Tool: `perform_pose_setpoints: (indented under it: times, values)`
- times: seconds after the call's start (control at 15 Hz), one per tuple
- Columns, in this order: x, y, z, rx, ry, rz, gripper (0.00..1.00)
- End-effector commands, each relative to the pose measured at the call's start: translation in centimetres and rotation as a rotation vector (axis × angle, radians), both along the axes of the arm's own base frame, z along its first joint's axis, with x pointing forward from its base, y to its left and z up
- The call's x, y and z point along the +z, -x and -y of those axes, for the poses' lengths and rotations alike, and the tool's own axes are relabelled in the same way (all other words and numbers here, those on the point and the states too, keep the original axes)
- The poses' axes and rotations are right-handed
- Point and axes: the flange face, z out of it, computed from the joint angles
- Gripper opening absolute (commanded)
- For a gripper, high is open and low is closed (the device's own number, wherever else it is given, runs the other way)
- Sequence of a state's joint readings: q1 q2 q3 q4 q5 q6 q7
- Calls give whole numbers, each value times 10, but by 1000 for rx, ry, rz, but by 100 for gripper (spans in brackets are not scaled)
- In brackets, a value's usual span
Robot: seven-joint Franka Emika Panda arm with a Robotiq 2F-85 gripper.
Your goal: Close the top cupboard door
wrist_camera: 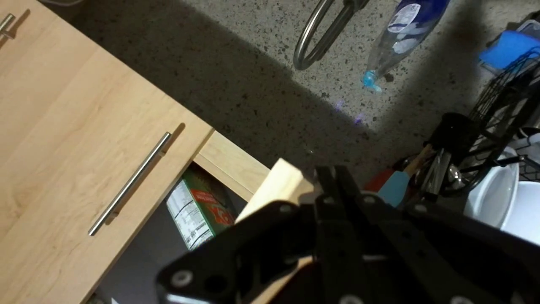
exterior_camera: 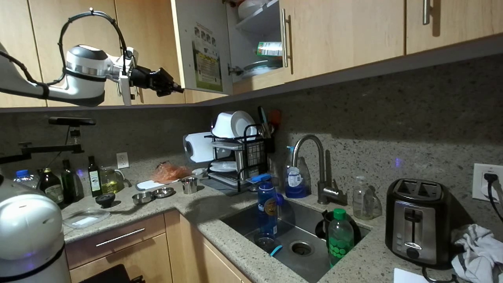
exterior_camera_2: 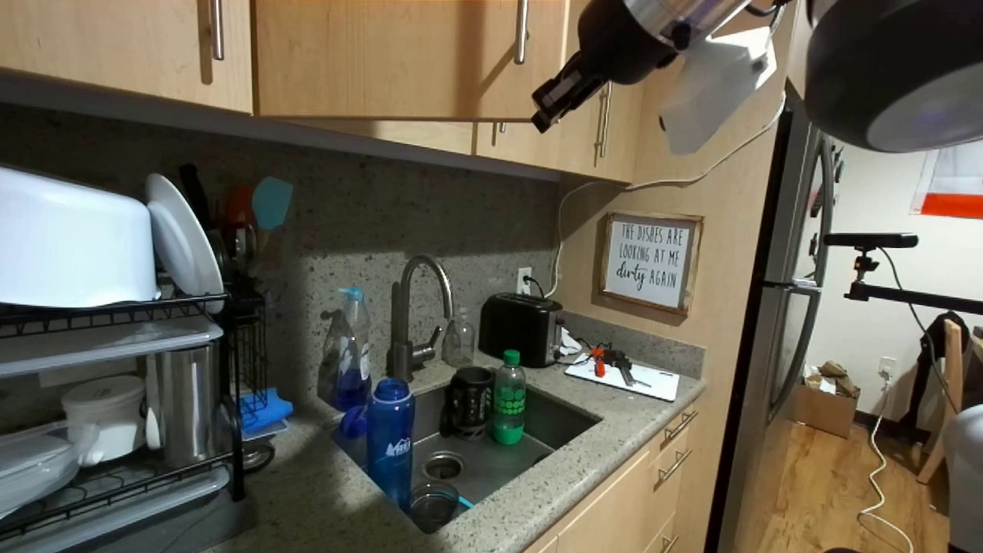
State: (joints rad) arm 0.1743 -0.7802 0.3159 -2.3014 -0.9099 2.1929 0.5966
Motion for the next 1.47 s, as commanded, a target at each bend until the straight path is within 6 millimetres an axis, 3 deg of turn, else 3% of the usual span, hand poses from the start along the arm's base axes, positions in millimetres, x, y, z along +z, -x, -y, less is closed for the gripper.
perform_pose_setpoints:
  times: [0.0,0.73,0.87,1.07,1.4]
  values:
    - [-3,1,19,-33,-44,14,6]
    - [6,15,68,-142,-139,69,6]
    - [5,17,67,-147,-133,68,6]
    - [-3,24,45,-125,-110,48,6]
    - [4,54,-30,-10,-14,95,6]
